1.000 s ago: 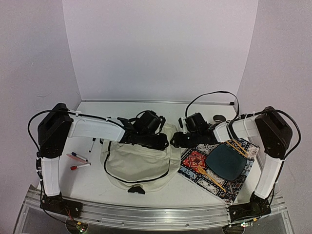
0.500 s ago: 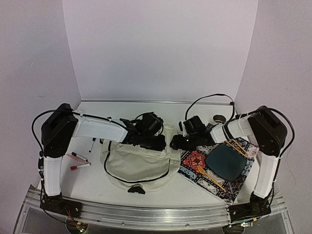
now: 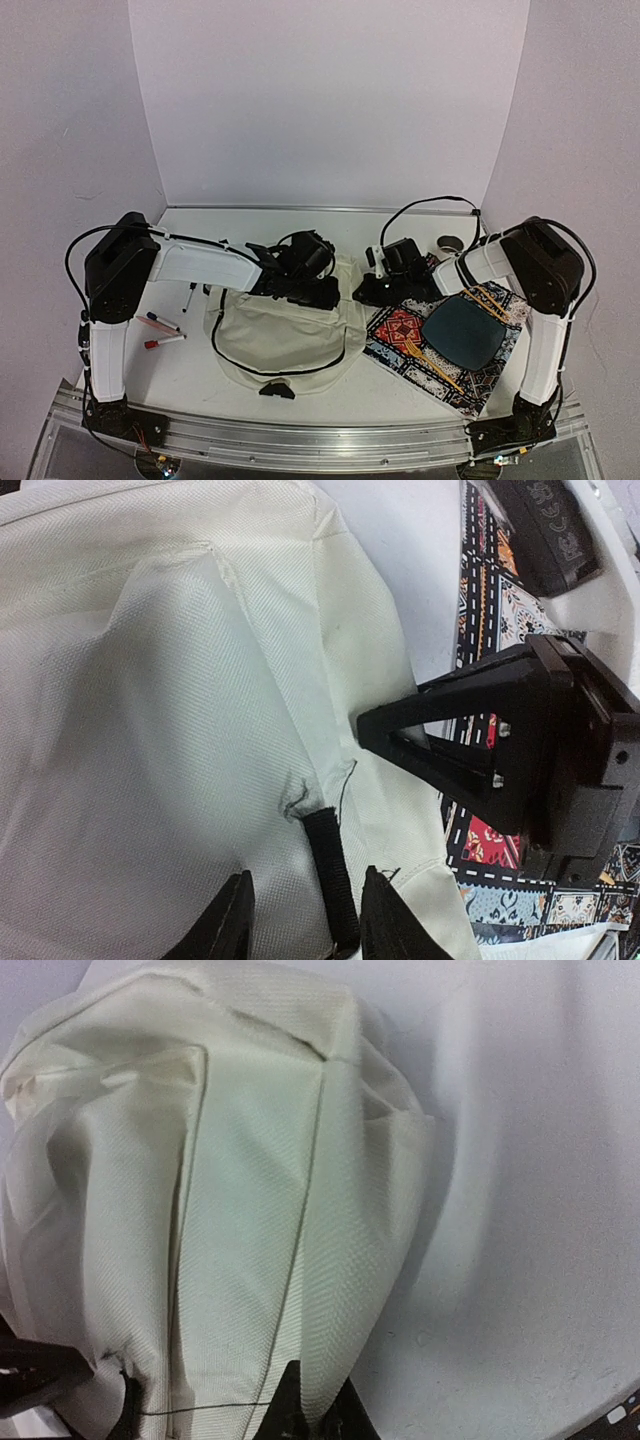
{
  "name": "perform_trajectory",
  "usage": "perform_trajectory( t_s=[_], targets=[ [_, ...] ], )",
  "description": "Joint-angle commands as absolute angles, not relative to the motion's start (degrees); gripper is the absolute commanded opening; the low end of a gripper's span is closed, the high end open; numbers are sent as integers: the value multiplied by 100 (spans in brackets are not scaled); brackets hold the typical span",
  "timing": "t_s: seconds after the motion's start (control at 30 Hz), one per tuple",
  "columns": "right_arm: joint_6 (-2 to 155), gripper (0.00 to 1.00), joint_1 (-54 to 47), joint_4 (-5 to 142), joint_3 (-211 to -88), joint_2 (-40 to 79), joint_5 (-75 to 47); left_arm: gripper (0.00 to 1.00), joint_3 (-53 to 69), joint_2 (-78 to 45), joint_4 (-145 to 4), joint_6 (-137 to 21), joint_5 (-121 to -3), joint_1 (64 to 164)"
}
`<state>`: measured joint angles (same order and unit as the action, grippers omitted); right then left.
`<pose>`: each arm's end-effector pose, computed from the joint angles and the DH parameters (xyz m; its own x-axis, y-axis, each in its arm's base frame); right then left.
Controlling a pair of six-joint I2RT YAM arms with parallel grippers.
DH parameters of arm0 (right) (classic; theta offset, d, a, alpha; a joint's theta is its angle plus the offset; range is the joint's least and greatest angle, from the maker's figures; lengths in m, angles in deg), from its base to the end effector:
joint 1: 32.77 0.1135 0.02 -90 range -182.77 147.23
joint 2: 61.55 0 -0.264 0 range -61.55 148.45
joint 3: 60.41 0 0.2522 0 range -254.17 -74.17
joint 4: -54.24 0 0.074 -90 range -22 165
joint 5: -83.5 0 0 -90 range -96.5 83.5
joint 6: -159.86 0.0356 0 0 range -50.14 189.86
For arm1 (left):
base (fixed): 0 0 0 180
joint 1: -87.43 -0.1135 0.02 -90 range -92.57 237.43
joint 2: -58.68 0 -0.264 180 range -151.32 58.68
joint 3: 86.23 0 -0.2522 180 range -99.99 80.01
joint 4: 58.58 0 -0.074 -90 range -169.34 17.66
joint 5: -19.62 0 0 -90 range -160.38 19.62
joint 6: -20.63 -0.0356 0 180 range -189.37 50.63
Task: Pack the student bag
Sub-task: Pick up the student bag from the center of the board.
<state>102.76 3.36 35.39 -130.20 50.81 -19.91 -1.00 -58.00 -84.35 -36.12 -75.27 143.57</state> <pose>0.3227 0.2458 0.1433 -0.6775 0.1596 -0.7180 -0.4491 0.6834 0.5756 0.2511 -0.3689 0.1743 -0.7806 0.1830 -0.5976 0.4393 0.8408 -0.3164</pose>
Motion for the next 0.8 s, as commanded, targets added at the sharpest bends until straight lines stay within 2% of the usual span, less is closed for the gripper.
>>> perform_trajectory(
  t_s=[0.0,0.47,0.67,0.77],
  targets=[
    [10174,0,431,3381,-12912,4518,-2524,38,-354,-5795,-8437,-3549,-7512,14333],
    [10141,0,548,3355,-12910,4177,-2584,36,-525,-5972,-8670,-3633,-7607,14333],
    [10125,0,593,3362,-12895,3996,-2505,32,-679,-6110,-9015,-3688,-7816,14342],
    [10123,0,590,3373,-12884,3925,-2492,27,-691,-6104,-9137,-3732,-8004,14350]
  ],
)
